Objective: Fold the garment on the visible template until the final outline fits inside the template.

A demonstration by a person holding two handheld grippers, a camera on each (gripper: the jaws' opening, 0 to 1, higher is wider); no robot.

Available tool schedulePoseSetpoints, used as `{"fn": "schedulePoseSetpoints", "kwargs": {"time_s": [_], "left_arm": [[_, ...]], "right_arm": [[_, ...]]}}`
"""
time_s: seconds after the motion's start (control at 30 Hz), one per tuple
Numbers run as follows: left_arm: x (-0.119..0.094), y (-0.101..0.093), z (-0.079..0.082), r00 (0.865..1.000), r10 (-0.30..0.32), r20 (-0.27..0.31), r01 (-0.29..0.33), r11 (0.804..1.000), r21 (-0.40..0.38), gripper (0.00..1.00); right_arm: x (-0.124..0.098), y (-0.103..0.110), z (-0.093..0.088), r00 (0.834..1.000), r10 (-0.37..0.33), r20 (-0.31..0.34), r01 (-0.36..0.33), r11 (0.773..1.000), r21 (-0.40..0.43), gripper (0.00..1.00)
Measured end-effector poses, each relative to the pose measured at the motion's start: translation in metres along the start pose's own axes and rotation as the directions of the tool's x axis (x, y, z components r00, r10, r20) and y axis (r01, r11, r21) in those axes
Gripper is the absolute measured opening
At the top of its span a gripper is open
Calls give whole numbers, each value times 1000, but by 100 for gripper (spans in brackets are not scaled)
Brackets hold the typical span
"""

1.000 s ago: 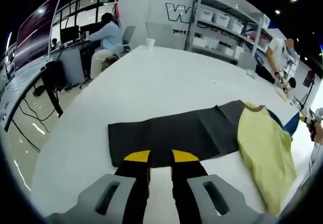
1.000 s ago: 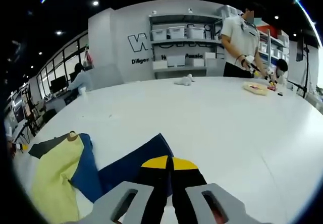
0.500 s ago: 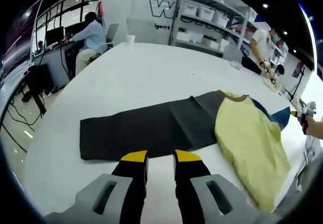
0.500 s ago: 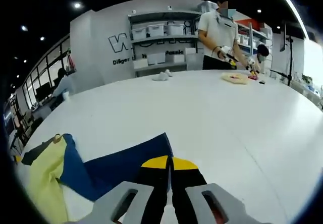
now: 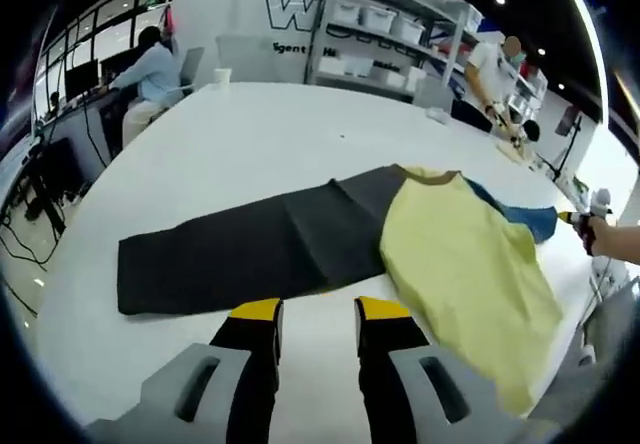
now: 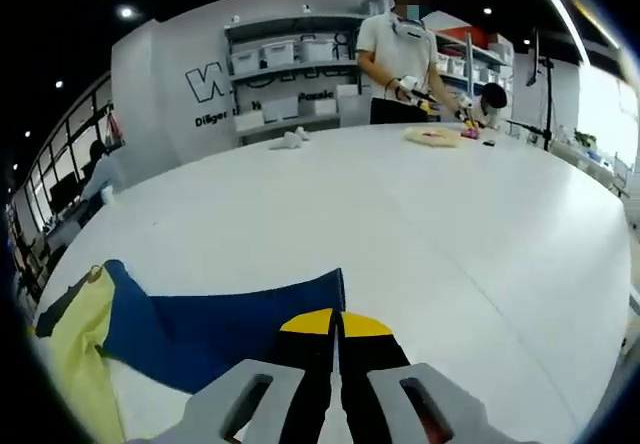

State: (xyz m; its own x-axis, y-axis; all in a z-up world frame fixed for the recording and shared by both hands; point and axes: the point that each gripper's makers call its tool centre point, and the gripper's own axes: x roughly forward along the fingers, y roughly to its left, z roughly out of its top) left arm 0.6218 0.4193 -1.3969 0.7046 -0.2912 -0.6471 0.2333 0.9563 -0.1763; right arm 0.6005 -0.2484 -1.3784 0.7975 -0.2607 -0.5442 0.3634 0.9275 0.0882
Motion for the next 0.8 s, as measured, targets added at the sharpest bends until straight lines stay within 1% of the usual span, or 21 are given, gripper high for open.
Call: {"fn": "schedulePoseSetpoints", "kwargs": {"time_s": [0.03, 0.1, 0.13, 0.17, 0.2, 0.23, 0.3, 0.33, 0.37, 0.57, 0.7, 0.77, 0.8], "left_arm": [[0, -4, -1, 1000, -7, -4, 7, 1000, 4, 28], [0, -12, -5, 1000, -23, -13, 23, 1000, 14, 29], [0, -15, -7, 999, -29, -18, 30, 999, 18, 29], [0, -20, -8, 999, -37, -21, 37, 999, 23, 29], [-1, -23, -9, 999, -43, -23, 43, 999, 25, 29], [0, -26, -10, 998, -52, -29, 53, 998, 31, 29], [1, -33, -14, 997, -69, -41, 70, 997, 37, 29], [1, -36, -15, 996, -78, -47, 79, 996, 39, 29], [1, -41, -18, 994, -92, -57, 94, 995, 39, 29], [0, -58, -29, 987, -134, -93, 139, 989, 54, 29], [0, -64, -35, 983, -146, -110, 154, 986, 67, 28], [0, -67, -35, 982, -150, -113, 158, 985, 73, 28], [-1, -68, -35, 982, -151, -114, 160, 984, 76, 28]], "right_arm": [[-1, -3, -1, 1000, -15, -4, 15, 1000, -7, 0], [-1, -5, -4, 1000, -16, -7, 16, 1000, 5, 0], [-2, -11, -9, 999, -43, -20, 43, 999, -9, 0], [-2, -14, -10, 998, -53, -21, 53, 999, -1, 0], [-2, -13, -12, 999, -43, -20, 43, 999, 31, 0], [-1, -14, -14, 999, -41, -25, 42, 999, 32, 0], [1, -16, -15, 999, -43, -28, 43, 999, 19, 0], [2, -13, -15, 999, -30, -27, 31, 999, 23, 0], [2, -14, -16, 999, -35, -36, 35, 999, 2, 0], [9, -18, -7, 999, -45, -22, 44, 998, -33, 0], [16, -22, 3, 999, -53, -7, 53, 997, -58, 0], [20, -26, 5, 998, -63, -11, 62, 997, -50, 0], [22, -31, 6, 997, -79, -11, 78, 996, -45, 0]]}}
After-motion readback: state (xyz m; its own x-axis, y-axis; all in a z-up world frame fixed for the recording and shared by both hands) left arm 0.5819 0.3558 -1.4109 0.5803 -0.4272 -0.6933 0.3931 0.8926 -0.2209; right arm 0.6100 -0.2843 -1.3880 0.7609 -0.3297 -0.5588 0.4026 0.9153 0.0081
